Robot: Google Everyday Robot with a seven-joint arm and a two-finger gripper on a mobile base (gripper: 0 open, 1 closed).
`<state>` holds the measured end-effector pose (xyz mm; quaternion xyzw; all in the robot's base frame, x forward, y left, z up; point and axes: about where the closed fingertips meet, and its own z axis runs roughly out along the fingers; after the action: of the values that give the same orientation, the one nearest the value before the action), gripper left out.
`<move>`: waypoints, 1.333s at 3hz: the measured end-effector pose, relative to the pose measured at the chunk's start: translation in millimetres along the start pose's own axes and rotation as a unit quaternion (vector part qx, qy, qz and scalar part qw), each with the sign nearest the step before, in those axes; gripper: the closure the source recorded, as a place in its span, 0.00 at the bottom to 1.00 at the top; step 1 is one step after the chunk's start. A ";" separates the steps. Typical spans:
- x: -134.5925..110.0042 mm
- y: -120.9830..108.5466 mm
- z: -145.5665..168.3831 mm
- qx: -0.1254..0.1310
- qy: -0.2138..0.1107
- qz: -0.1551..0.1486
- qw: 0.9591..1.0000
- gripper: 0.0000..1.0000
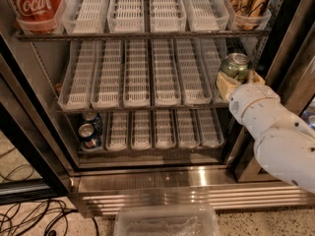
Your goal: Pick green can from middle shelf of fridge
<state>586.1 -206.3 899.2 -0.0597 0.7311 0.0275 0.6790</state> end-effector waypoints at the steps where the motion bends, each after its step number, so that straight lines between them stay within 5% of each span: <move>1: 1.0 -2.1 -10.3 -0.008 0.016 -0.001 1.000 1.00; 4: 16.6 14.1 -14.4 -0.041 0.068 -0.012 0.997 1.00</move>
Offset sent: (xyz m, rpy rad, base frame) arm -0.0139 -0.0242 -0.0226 -0.0403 0.1323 0.0472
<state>569.0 -194.9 883.2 -0.0982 0.7730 0.0453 0.6251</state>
